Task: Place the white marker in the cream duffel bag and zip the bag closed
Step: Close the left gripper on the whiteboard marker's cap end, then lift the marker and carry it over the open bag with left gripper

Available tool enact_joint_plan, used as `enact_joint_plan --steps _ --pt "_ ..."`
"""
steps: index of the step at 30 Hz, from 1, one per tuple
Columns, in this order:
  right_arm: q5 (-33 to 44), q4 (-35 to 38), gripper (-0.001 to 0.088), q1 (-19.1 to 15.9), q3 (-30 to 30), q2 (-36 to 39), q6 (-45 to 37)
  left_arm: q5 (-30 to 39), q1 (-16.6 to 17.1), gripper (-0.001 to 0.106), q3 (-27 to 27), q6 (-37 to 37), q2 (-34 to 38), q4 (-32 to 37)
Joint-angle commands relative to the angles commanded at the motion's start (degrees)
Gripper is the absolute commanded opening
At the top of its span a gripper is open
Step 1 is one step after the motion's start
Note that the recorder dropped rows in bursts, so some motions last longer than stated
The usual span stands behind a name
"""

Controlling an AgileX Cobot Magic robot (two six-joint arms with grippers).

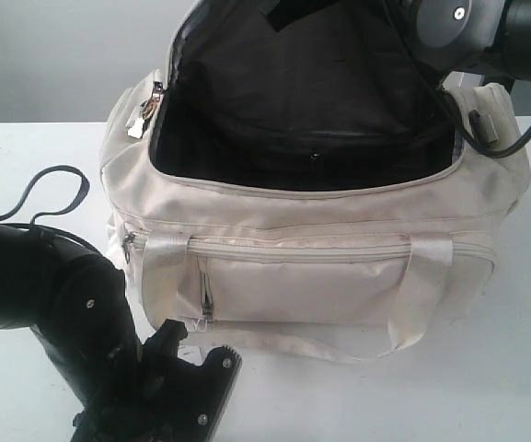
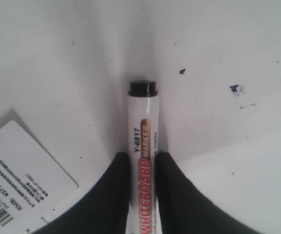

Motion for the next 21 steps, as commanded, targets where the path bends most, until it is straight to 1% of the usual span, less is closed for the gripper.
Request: enact_joint_plan --steps 5,9,13,15,18,21 --pt "0.1 0.0 0.0000 0.0 0.0 0.0 0.0 -0.6 0.0 0.000 0.0 -2.0 -3.3 0.0" --pt "0.1 0.0 0.0000 0.0 0.0 0.0 0.0 3.3 0.0 0.000 0.0 -7.8 -8.3 0.0" --pt "0.2 0.0 0.0000 0.0 0.0 0.0 0.0 7.3 0.0 0.000 0.0 -11.4 -13.5 0.0" --pt "0.2 0.0 0.0000 0.0 0.0 0.0 0.0 7.6 0.0 0.000 0.0 -14.4 -15.6 -0.1" --pt "0.2 0.0 0.0000 0.0 0.0 0.0 0.0 7.3 0.0 0.000 0.0 -19.7 -18.5 -1.5" --pt "0.2 0.0 0.0000 0.0 0.0 0.0 0.0 7.3 0.0 0.000 0.0 -20.9 -21.3 -4.9"
